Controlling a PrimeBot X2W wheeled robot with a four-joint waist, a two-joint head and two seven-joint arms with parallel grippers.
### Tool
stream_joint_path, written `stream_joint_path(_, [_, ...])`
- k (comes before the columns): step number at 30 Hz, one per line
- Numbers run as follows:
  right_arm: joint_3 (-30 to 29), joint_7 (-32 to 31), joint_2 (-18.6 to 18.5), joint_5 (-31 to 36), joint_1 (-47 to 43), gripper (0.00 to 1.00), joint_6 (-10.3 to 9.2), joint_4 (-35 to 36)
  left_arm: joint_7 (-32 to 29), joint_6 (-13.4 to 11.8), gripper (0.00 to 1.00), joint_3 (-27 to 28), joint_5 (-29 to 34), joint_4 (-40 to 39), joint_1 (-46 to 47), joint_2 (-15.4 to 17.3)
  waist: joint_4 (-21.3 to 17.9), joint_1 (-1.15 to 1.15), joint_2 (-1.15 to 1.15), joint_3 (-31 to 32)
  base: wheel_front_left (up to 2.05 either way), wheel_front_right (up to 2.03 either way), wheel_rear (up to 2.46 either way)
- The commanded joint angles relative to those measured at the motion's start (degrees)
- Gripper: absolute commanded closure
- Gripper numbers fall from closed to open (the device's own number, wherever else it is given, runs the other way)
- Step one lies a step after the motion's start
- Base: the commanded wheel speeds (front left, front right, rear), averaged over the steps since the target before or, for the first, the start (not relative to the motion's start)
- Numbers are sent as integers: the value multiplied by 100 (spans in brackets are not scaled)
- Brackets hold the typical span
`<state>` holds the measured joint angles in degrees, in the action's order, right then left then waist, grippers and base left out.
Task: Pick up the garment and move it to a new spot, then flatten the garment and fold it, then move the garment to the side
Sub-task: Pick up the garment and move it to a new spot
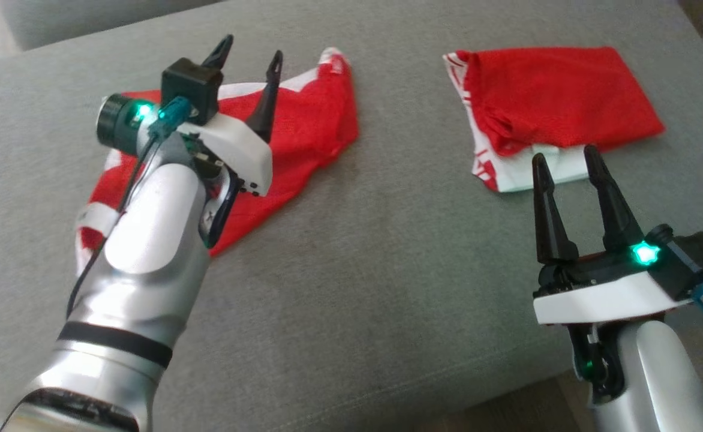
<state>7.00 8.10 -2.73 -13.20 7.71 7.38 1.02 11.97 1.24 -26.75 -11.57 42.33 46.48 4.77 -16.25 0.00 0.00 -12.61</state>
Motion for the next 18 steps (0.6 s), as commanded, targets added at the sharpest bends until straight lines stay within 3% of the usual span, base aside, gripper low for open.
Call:
stream_joint_path(1, [115,58,-15,-26,140,0,11,169,68,-36,0,223,-42,-152,280,147,122,0,0,84,0,0,0])
stream_joint_path(9, [-116,-15,-15,128,3,0,11,102,283,-252,0,629,-269,-573,-269,470,951,0,0,482,0,0,0])
stream_joint_path(18, [-475,-150,-15,335,-278,0,11,73,301,-514,0,1007,-501,-1768,-1793,684,1753,0,0,893,0,0,0])
